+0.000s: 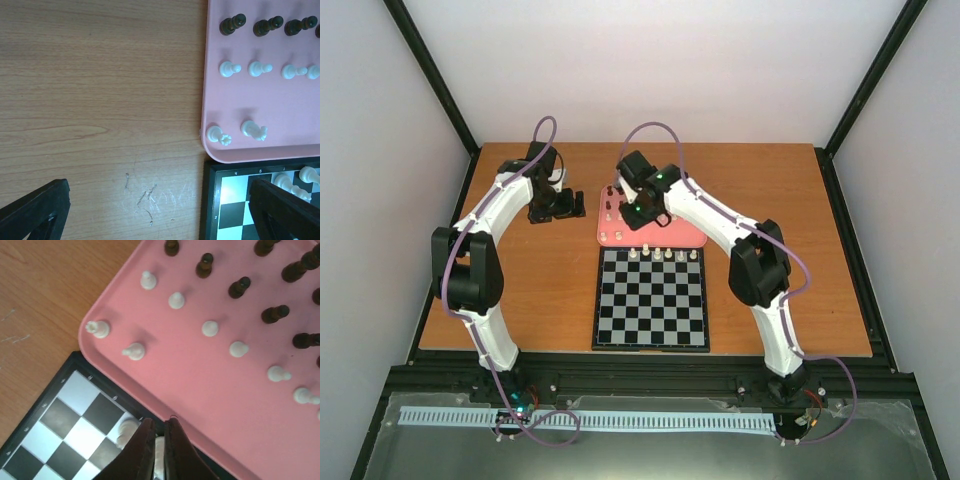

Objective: Set up the chess pieces on the board
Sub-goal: Adjust the chess piece on the chessboard.

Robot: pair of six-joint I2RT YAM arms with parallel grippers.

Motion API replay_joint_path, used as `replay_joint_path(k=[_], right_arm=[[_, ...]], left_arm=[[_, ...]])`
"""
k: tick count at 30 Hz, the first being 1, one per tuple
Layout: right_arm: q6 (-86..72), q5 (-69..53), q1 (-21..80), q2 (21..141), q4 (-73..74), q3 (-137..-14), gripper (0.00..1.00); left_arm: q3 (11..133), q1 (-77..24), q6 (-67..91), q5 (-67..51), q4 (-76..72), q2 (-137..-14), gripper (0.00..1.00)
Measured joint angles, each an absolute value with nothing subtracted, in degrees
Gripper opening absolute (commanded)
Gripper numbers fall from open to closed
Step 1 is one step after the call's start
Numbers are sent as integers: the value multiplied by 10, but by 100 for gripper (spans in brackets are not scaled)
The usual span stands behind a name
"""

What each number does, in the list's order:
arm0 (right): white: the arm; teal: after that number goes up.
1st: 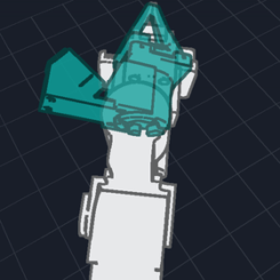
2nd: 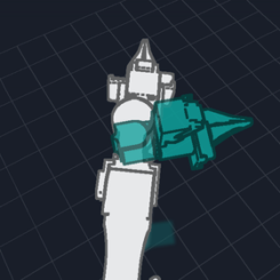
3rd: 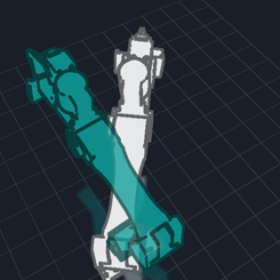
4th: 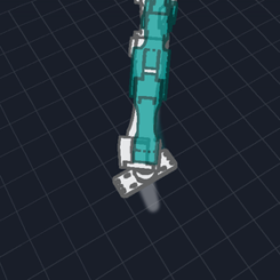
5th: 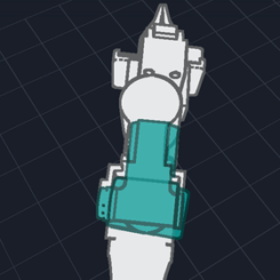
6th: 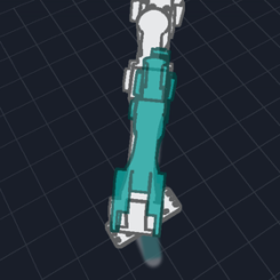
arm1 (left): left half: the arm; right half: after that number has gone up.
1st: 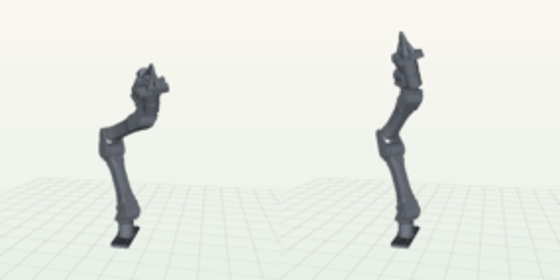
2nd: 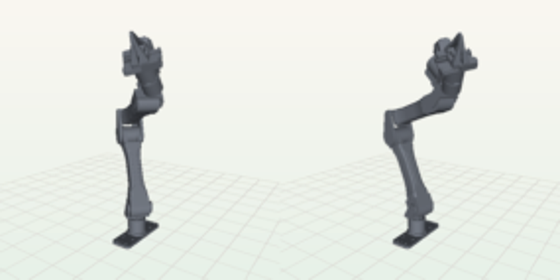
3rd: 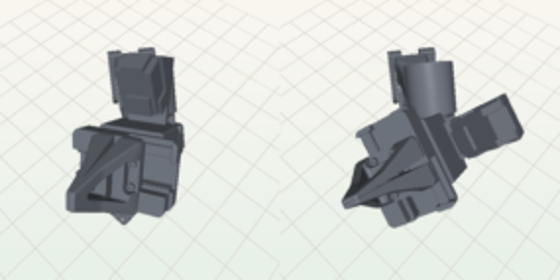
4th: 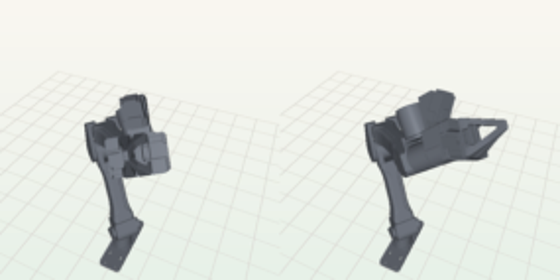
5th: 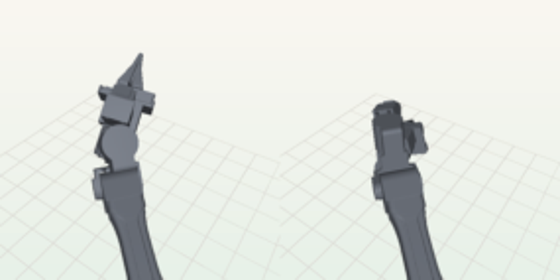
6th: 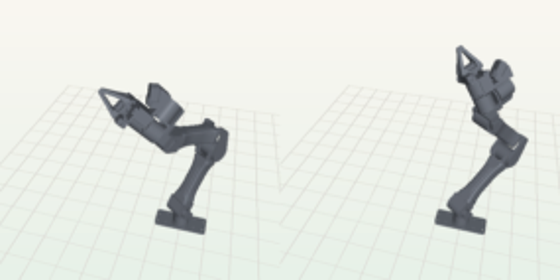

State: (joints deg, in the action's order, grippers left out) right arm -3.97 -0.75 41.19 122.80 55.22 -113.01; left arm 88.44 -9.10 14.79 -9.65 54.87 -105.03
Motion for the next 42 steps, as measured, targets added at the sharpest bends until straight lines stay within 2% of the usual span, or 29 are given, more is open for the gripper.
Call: replay_joint_path(k=[3, 10, 32, 42], right_arm=[[-46, -12, 393, 1254, 562, -1157, 3], [-47, -34, 369, 1302, 592, -1160, 3], [-47, -100, 372, 1304, 584, -1082, 3], [-52, -68, 372, 1296, 581, -1078, 9]], left_arm=[[884, -91, 148, -96, 549, -1050, 100], [884, -91, 148, -96, 549, -1050, 100], [884, -91, 148, -96, 549, -1050, 100], [884, -91, 148, -96, 549, -1050, 100]])
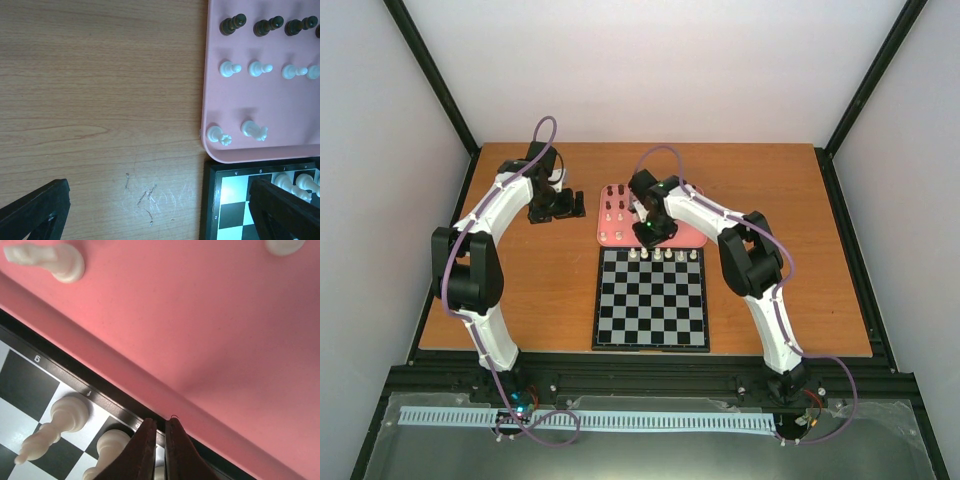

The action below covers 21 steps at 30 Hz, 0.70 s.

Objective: Set up the chess pieces on the board
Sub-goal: Adjust the chess piece on the chessboard, then pick up the chess piece from the storage box.

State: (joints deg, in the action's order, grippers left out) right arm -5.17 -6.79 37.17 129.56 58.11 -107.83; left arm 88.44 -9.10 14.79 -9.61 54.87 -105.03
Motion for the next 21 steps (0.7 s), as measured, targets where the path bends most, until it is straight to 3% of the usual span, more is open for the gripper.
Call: replay_joint_path(k=[5, 10, 12, 21], right_arm=[[-54, -52, 372, 1296, 585, -1115, 11], [-55, -55, 372, 1296, 590, -1177, 35], [-55, -64, 372, 1297, 590, -1204, 40], [-53, -113, 375, 1348, 592, -1285, 42]], left_arm=[[884, -91, 148, -96, 549, -1050, 100], [884, -91, 148, -96, 549, -1050, 100], [884, -91, 148, -96, 549, -1050, 100], [884, -88, 158, -82, 549, -1050, 100]])
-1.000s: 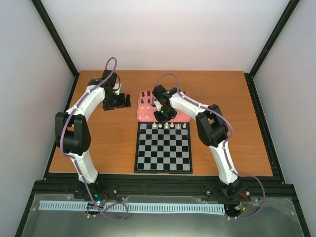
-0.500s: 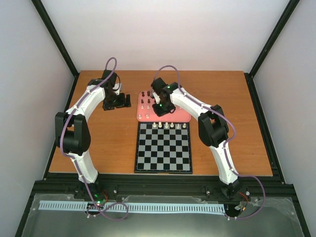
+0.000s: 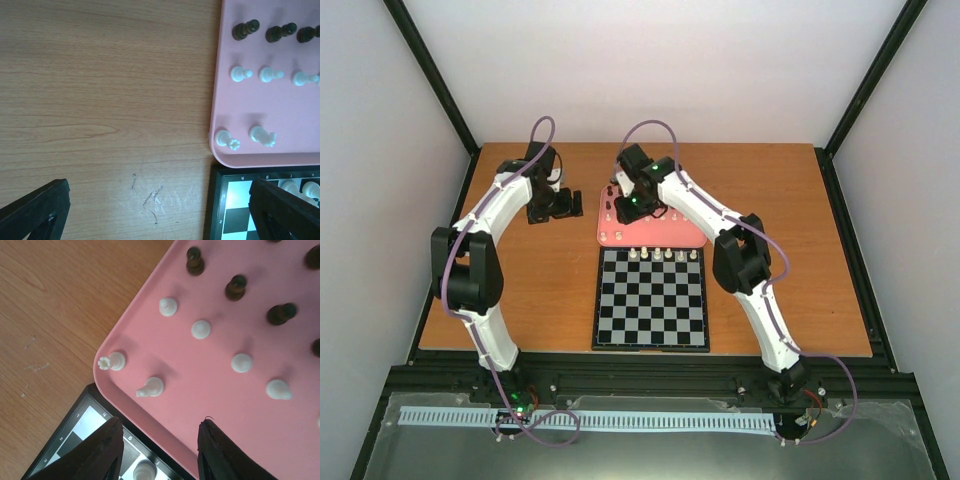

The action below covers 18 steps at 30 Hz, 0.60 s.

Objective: Set up the chess pieces on the board
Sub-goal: Pick up the chess piece from the storage box.

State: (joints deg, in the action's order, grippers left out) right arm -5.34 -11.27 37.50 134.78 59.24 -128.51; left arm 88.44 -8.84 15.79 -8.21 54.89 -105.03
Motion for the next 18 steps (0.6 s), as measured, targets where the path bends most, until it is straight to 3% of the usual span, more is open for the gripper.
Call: replay_joint_path(k=[10, 18], right_arm=[[-53, -142, 395, 1389, 599, -1287, 42], [-53, -141, 396, 1412, 599, -1308, 42]], left_arm=[[848, -4, 199, -89, 545, -1042, 100], [838, -6, 208, -98, 543, -1028, 100]])
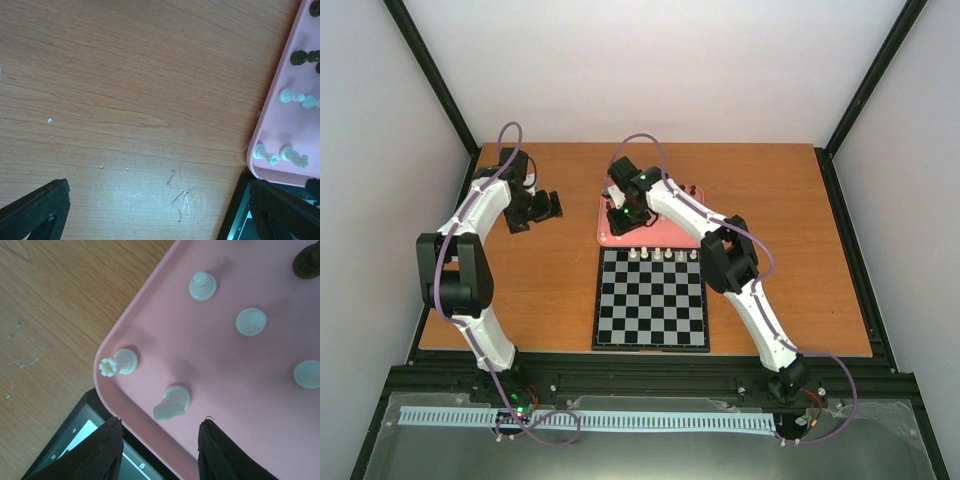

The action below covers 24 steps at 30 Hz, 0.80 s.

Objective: Set up the chess pieces on the board
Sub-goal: Pick up the chess piece from the storage box.

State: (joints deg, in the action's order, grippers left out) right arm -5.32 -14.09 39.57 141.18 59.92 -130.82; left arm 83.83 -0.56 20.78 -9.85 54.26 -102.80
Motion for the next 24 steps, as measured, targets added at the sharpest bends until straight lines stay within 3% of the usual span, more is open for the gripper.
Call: replay_joint_path(k=[24], right_arm=[[-54, -127, 395, 1470, 598, -1342, 45]], left_arm=[[828, -6, 209, -112, 536, -1019, 100]])
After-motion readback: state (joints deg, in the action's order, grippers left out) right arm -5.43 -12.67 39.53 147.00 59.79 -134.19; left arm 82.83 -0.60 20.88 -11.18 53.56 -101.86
